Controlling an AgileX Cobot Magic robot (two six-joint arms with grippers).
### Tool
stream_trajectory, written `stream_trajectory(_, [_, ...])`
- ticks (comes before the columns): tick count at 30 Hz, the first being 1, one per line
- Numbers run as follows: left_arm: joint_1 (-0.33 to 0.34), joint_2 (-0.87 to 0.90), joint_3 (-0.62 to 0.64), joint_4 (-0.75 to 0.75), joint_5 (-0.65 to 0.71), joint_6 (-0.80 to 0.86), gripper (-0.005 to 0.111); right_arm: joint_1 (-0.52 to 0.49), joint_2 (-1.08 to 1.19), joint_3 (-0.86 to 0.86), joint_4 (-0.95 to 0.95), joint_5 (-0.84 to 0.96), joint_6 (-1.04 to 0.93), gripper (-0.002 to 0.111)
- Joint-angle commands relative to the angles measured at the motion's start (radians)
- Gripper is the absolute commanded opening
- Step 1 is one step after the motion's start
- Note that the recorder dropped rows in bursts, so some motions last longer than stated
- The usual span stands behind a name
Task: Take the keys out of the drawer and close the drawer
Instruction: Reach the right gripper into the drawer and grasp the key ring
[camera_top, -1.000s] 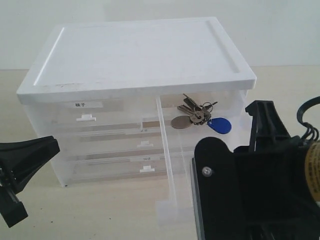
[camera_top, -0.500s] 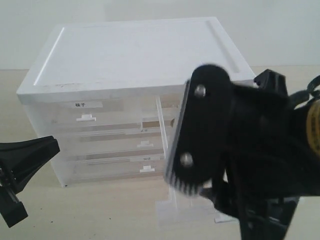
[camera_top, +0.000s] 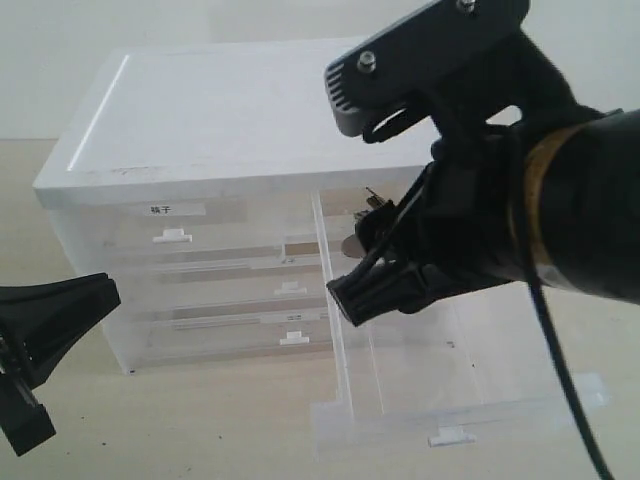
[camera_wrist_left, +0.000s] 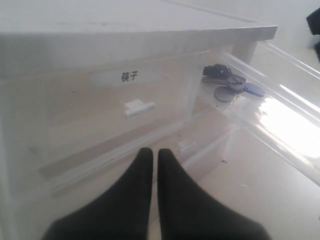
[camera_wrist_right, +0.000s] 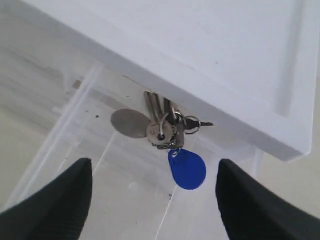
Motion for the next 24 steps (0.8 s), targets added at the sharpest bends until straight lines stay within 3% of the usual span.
stream_trajectory(1, [0.003, 0.002, -0.003, 0.009, 0.001, -0.011, 0.005, -0.113, 0.075, -0.008, 0.041, -0.084, 0.004, 0.063])
stream_trajectory(7, [0.003, 0.002, -0.003, 0.004, -0.014, -0.01, 0.005, -0.247, 0.144, -0.008, 0.115, -0.298, -0.048, 0.063])
stream_trajectory(19, [0.003, 0.002, -0.003, 0.014, -0.014, -0.015, 0.005, -0.274, 0.27, -0.008, 0.066, -0.322, -0.032, 0.063])
stream_trajectory(24, [0.003, 0.002, -0.003, 0.01, -0.018, -0.015, 0.005, -0.274, 0.278, -0.008, 0.032, -0.324, -0.032, 0.047])
